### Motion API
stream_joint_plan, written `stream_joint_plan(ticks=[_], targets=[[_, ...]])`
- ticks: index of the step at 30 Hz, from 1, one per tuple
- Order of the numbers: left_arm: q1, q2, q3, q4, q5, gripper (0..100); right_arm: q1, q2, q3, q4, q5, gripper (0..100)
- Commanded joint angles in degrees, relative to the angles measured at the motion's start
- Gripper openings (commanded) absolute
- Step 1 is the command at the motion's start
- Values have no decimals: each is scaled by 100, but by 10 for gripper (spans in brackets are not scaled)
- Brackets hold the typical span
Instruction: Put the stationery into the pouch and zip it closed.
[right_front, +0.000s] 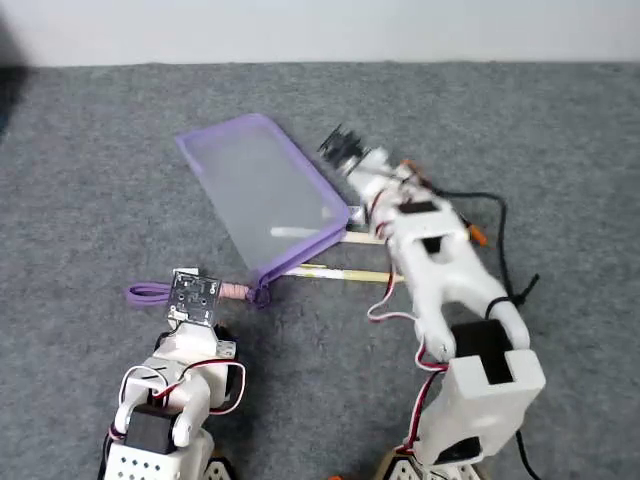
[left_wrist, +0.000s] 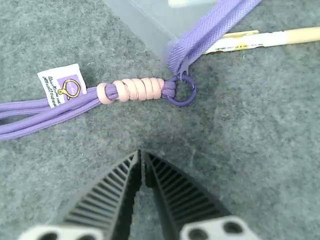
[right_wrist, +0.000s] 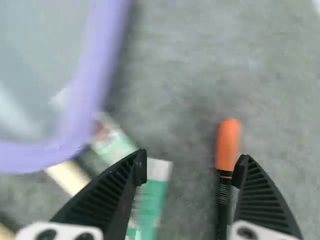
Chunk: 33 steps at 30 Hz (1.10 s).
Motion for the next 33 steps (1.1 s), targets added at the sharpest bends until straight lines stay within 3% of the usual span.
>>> stream_joint_plan(ticks=[1,6,10,13,25,33], targets=[[35,-53,-31,44,-35,14,-92,-145,-1037,1499,-870,288],[35,-53,-31,44,-35,14,-796,-259,-1741,3477,-2409,288],[35,-53,-31,44,-35,14,-1393,-233,-2040,4084,-3807,288],[35,-53,-31,44,-35,14,-1754,-224,-2189,4224,-4431,288],[35,-53,-31,44,-35,14,-2677,101,-2224,3363,-5196,288],[35,-53,-31,44,-35,14,-3240,611,-2365,3152,-5213,288]])
